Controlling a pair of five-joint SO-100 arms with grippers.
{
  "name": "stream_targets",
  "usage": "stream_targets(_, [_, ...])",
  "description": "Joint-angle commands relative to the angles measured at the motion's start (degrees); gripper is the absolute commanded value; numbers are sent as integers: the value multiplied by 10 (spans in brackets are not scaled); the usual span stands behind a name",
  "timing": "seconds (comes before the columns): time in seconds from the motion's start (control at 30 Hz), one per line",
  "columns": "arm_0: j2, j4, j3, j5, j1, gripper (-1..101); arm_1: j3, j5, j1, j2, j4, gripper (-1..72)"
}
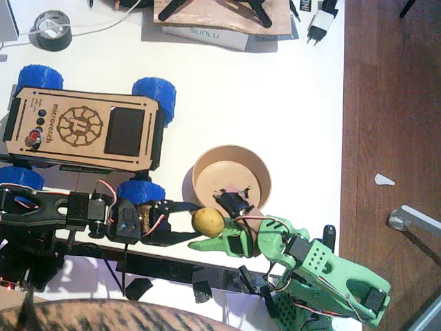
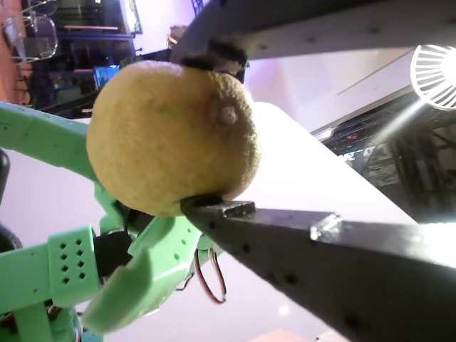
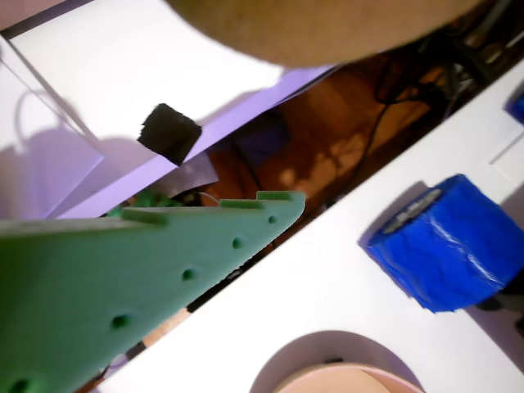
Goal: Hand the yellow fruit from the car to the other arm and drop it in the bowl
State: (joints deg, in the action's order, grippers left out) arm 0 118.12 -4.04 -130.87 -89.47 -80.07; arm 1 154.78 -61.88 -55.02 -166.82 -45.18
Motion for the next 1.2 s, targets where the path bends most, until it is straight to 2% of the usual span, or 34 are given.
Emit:
stream_targets(0.0, [-3,26,11,-7,-9,1,-16,-2,17,-12,35,351])
stream_targets(0.27, [-13,26,11,-7,-9,1,-27,-2,24,-11,60,330])
stream_targets(0.37, [-13,26,11,-7,-9,1,-32,-1,25,-19,76,262])
stream_targets(0.73, [-18,26,11,-7,-9,1,-33,-2,53,-63,89,255])
stream_targets(0.87, [-18,26,11,-7,-8,1,-28,-2,52,-61,88,195])
stream_targets(1.03, [-22,26,11,-7,-8,1,-23,-1,51,-65,85,10])
stream_targets(1.17, [-25,26,11,-7,-8,1,-23,0,57,-68,80,1])
